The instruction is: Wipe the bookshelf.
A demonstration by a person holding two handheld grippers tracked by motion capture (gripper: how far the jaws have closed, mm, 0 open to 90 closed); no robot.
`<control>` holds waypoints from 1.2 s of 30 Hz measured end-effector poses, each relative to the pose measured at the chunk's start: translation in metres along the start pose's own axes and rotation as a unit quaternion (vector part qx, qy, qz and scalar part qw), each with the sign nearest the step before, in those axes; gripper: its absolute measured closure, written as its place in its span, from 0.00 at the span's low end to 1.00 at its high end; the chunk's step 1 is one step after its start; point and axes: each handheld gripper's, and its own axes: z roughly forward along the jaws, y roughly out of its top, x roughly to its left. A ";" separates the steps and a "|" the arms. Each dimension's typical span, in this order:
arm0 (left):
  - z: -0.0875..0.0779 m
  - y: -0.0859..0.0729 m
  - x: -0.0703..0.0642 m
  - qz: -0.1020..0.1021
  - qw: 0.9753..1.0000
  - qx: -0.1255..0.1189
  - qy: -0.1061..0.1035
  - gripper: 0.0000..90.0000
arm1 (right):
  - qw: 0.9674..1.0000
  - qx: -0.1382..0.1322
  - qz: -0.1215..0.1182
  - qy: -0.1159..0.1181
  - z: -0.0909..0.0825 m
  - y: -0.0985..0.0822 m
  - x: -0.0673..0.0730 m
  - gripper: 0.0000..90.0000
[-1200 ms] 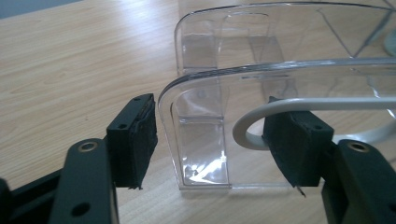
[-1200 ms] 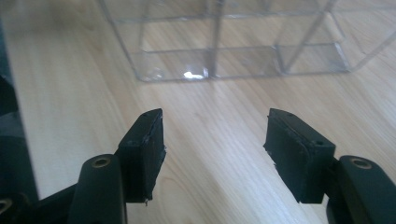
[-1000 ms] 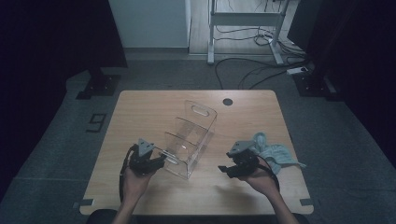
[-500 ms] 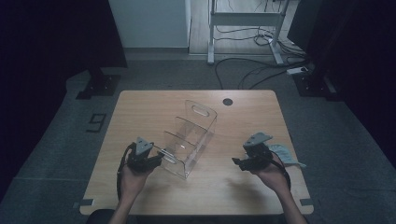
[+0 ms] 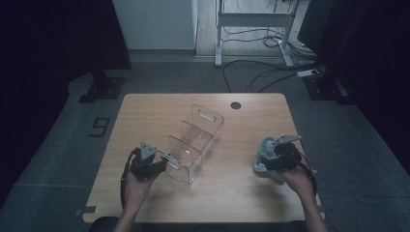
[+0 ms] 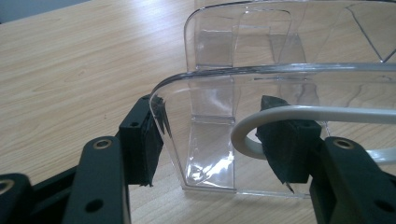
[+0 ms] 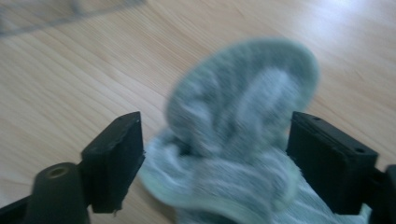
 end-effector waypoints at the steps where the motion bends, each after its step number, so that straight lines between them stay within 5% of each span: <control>1: 0.000 0.000 0.001 -0.001 1.000 0.000 0.001 0.47 | 1.000 0.005 0.005 -0.003 0.002 -0.002 -0.003 0.16; 10: 0.001 -0.002 0.006 -0.002 1.000 -0.005 -0.014 0.48 | 0.998 0.056 0.020 -0.002 0.032 -0.022 -0.014 0.17; 13: 0.000 -0.003 0.009 -0.002 1.000 -0.009 -0.024 0.49 | 0.997 0.073 0.009 0.008 0.040 -0.026 -0.015 0.26; 20: 0.000 -0.004 0.014 0.003 0.999 -0.012 -0.041 0.50 | 0.996 0.083 0.024 0.031 0.041 -0.025 -0.014 0.50; 24: 0.000 -0.004 0.015 0.006 0.999 -0.014 -0.048 0.50 | 0.996 0.077 0.023 0.030 0.037 -0.023 -0.013 0.57; 36: -0.002 -0.005 0.015 0.016 0.997 -0.016 -0.075 0.51 | 0.999 -0.018 0.029 0.026 0.008 -0.008 -0.007 0.58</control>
